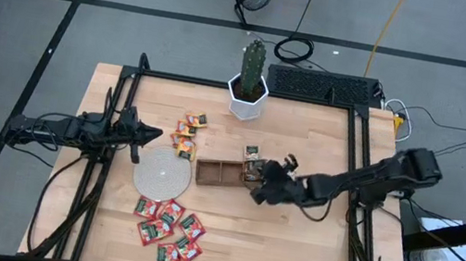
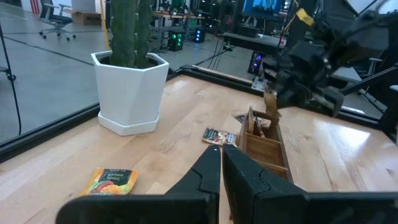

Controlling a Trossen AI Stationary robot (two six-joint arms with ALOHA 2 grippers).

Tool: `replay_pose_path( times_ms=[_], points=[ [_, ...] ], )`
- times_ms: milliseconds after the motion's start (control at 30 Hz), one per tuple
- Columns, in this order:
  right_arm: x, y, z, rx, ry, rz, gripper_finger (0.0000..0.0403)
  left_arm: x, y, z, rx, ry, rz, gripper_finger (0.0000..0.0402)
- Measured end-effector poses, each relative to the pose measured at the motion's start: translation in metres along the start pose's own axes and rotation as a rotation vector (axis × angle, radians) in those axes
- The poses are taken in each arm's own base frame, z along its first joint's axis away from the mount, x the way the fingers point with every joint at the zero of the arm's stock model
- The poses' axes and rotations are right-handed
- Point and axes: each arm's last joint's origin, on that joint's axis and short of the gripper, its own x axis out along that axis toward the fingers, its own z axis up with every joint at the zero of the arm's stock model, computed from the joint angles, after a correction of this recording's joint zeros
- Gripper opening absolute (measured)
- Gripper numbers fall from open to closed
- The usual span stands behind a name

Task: Pick & Place Tea
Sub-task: Put the brown tea bag into the right section of the wooden organizer

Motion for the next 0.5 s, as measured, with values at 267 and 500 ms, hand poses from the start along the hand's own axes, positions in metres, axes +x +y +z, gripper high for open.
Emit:
replay_pose_path(
  times_ms=[267, 500],
  points=[
    [0.014, 0.012, -0.014, -0.008, 0.0, 0.004, 0.0, 0.0, 0.0, 0.0, 0.0, 0.0, 0.0, 0.0021],
    [0.019, 0.014, -0.02, -0.025, 0.015, -0.007, 0.0012, 0.0, 0.0, 0.0, 0.0, 0.0, 0.0, 0.0021]
  ],
)
